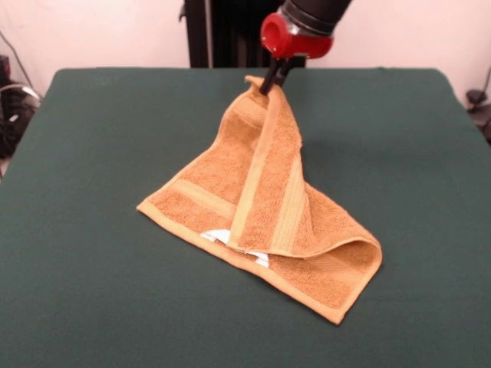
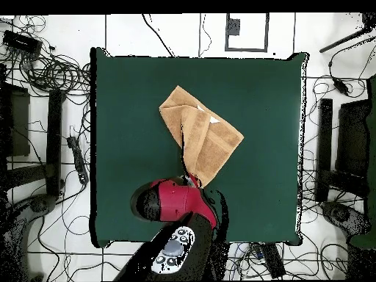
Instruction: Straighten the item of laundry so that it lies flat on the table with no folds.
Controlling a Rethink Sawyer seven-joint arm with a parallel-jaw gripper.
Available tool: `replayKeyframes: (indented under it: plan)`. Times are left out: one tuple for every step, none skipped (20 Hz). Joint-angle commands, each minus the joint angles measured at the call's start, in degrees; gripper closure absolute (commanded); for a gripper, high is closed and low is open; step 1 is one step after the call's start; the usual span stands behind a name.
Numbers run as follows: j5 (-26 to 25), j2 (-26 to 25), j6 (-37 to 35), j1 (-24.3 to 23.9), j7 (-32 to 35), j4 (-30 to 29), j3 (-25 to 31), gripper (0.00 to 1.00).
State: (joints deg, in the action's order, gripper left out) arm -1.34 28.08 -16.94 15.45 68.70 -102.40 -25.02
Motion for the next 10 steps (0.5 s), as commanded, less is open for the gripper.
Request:
replayKeyframes:
  plan:
    - [2.6, -1.9, 6.4, 2.0, 17.6, -5.4, 6.4, 1.0]
    - [2.6, -2.2, 6.7, 2.2, 17.6, -5.3, 6.2, 1.0]
    - [2.6, -2.5, 7.0, 2.4, 17.6, -5.2, 5.9, 1.0]
    - [2.6, -2.7, 7.3, 2.6, 17.6, -5.1, 5.6, 1.0]
    - [2.5, -2.9, 7.7, 2.8, 17.5, -5.1, 5.5, 1.0]
    - [2.5, -3.2, 8.0, 2.9, 17.5, -5.0, 5.3, 1.0]
    - [2.6, -3.4, 8.1, 3.1, 17.5, -4.9, 5.1, 1.0]
    - [2.7, -3.5, 8.1, 3.3, 17.5, -4.8, 4.9, 1.0]
    - [2.8, -3.4, 8.2, 3.2, 17.4, -4.8, 5.0, 1.0]
    - [2.9, -3.4, 8.3, 3.0, 17.3, -4.8, 5.1, 1.0]
